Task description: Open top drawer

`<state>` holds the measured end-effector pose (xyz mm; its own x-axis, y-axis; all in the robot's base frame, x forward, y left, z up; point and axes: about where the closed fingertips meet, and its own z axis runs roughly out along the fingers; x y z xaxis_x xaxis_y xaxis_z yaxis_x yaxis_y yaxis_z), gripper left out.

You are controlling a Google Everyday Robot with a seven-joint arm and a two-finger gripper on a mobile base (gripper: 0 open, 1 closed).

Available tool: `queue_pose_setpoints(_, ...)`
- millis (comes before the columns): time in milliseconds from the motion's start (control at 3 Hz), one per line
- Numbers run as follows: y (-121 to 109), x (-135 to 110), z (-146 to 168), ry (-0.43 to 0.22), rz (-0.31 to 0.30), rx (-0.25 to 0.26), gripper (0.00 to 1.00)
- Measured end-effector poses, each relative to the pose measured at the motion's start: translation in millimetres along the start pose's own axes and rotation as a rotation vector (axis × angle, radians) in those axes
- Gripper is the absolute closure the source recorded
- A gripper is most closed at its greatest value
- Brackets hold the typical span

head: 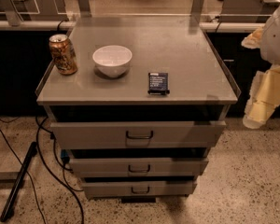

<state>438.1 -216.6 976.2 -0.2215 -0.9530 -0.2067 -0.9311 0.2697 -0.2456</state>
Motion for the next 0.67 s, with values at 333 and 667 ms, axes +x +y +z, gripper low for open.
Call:
queue_pose_setpoints(333, 0.0, 0.0, 0.1, 0.0, 0.0, 0.0, 0.0)
queue_pose_setpoints(667, 4.1, 0.5, 10.0, -0.022, 0.016, -0.007, 0.0)
